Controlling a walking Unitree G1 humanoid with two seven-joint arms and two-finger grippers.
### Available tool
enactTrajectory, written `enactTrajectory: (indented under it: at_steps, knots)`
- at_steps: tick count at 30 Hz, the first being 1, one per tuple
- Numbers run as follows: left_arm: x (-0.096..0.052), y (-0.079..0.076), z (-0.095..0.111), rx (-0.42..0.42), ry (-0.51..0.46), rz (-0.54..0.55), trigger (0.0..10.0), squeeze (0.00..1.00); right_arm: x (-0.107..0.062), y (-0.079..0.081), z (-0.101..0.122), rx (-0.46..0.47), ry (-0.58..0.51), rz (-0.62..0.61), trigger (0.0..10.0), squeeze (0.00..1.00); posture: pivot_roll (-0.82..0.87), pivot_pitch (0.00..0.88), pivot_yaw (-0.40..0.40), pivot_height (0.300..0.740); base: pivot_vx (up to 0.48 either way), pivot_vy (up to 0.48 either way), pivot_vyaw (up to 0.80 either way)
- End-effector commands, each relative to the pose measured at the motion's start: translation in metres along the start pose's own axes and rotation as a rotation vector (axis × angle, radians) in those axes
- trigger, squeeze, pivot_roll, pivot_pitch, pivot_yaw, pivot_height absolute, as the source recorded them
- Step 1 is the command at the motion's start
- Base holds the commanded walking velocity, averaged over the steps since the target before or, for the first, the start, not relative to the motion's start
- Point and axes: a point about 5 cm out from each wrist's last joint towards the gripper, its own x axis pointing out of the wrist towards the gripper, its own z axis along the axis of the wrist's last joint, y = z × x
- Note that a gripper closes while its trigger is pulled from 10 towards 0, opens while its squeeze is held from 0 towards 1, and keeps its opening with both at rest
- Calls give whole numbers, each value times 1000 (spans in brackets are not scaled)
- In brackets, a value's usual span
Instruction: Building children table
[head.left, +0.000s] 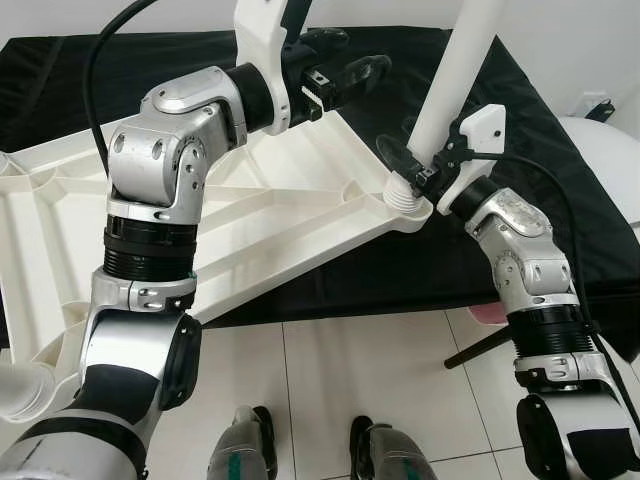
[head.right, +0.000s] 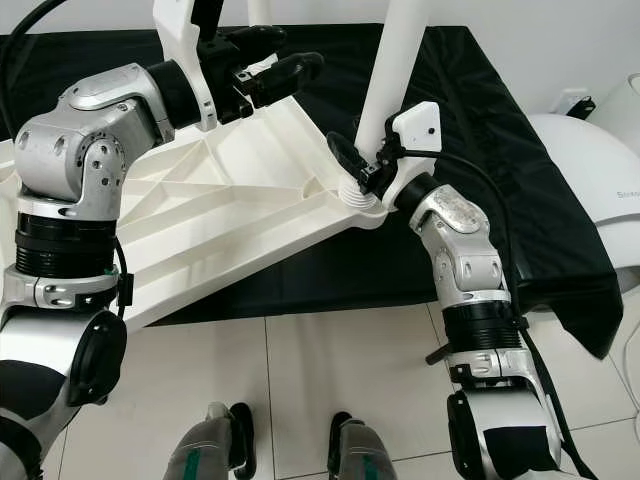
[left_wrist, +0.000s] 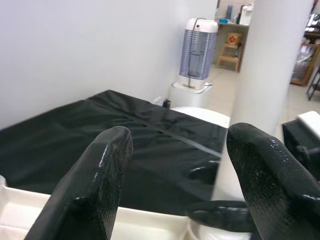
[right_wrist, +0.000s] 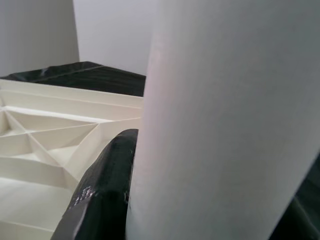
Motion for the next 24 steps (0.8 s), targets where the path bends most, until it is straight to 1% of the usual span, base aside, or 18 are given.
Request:
enactTrajectory:
  at_steps: [1, 3, 7, 9, 10, 11, 14, 15, 16, 20, 23, 24]
  knots:
    - [6, -18, 10, 25, -20, -144, 10000, 0, 0, 2, 0, 1, 1, 35, 10000, 0, -62, 138, -36, 740, 0, 0, 0]
    - [11, -26, 10, 18, -22, -185, 10000, 0, 1, 1, 0, -5, 8, 57, 10000, 0, -61, 141, -37, 740, 0, 0, 0]
    - [14, -28, 10, 6, -22, -200, 10000, 0, 1, 0, 0, -7, 11, 69, 10000, 0, -61, 141, -37, 740, 0, 0, 0]
    - [16, -31, 7, 2, -18, -209, 10000, 0, 2, 0, 0, -11, 14, 77, 10000, 0, -61, 144, -38, 740, 0, 0, 0]
    - [19, -34, 1, -18, -7, -213, 10000, 0, 3, -1, 0, -14, 13, 84, 10000, 0, -64, 147, -35, 740, 0, 0, 0]
    - [19, -34, 1, -18, -7, -213, 10000, 0, 3, -1, 0, -14, 13, 84, 10000, 0, -64, 147, -35, 740, 0, 0, 0]
    - [23, -38, -11, -71, 6, -202, 10000, 0, 5, -1, 1, -10, 5, 92, 10000, 0, -61, 151, -33, 740, 0, 0, 0]
    - [23, -38, -11, -71, 6, -202, 10000, 0, 5, -1, 1, -10, 5, 92, 10000, 0, -61, 151, -33, 740, 0, 0, 0]
    - [26, -40, -18, -89, 19, -190, 10000, 0, 5, 1, 1, -1, -1, 113, 10000, 0, -61, 151, -33, 740, 0, 0, 0]
    - [28, -41, -22, -101, 25, -183, 10000, 0, 5, 4, 1, 6, -8, 135, 10000, 0, -62, 158, -33, 740, 0, 0, 0]
    - [28, -41, -26, -123, 31, -169, 10000, 0, 3, 9, 4, 27, -25, 196, 10000, 0, -71, 165, -33, 740, 0, 0, 0]
    - [28, -41, -26, -123, 31, -169, 10000, 0, 3, 9, 4, 27, -25, 196, 10000, 0, -71, 165, -33, 740, 0, 0, 0]
